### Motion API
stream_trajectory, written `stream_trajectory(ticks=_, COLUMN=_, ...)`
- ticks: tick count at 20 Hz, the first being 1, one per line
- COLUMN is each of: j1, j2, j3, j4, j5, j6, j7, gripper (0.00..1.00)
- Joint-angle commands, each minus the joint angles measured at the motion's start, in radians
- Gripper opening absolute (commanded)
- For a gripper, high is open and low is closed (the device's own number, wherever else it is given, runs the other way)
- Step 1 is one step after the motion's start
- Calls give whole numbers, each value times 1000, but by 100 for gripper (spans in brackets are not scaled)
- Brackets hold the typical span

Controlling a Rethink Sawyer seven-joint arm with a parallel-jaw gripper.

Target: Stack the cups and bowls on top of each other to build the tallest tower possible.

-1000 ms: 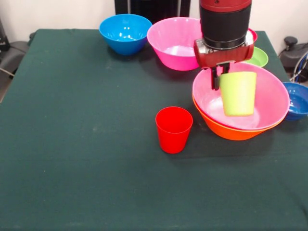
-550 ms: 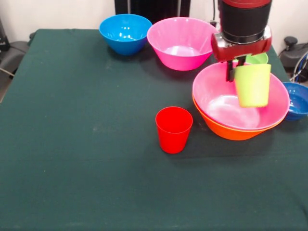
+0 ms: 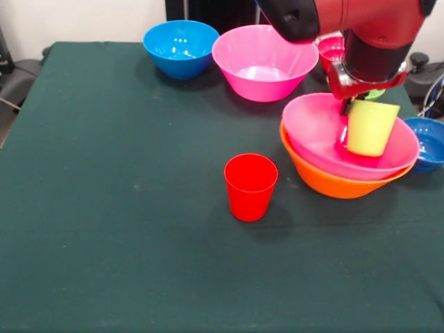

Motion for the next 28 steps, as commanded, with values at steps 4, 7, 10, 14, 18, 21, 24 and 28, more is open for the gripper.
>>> stream_trajectory(ticks=4, j1=74, j2=131, j3=-100, j4=-170, j5=-107, j6=184, j7=-66, gripper=0)
stream_trajectory(ticks=7, j1=84, j2=123, j3=-108, j4=-176, j5=-115, j6=192, j7=-77, gripper=0)
stream_trajectory(ticks=10, j1=88, j2=123, j3=-113, j4=-185, j5=-116, j6=201, j7=-90, gripper=0)
stream_trajectory(ticks=14, j1=96, j2=138, j3=-114, j4=-221, j5=-115, j6=224, j7=-108, gripper=0)
stream_trajectory(ticks=18, j1=99, j2=144, j3=-115, j4=-254, j5=-119, j6=236, j7=-121, gripper=0)
stream_trajectory(ticks=21, j1=105, j2=146, j3=-118, j4=-283, j5=-123, j6=260, j7=-134, gripper=0)
stream_trajectory(ticks=24, j1=109, j2=139, j3=-122, j4=-290, j5=-118, j6=280, j7=-135, gripper=0)
stream_trajectory(ticks=28, j1=117, j2=154, j3=-115, j4=-344, j5=-111, j6=313, j7=-135, gripper=0)
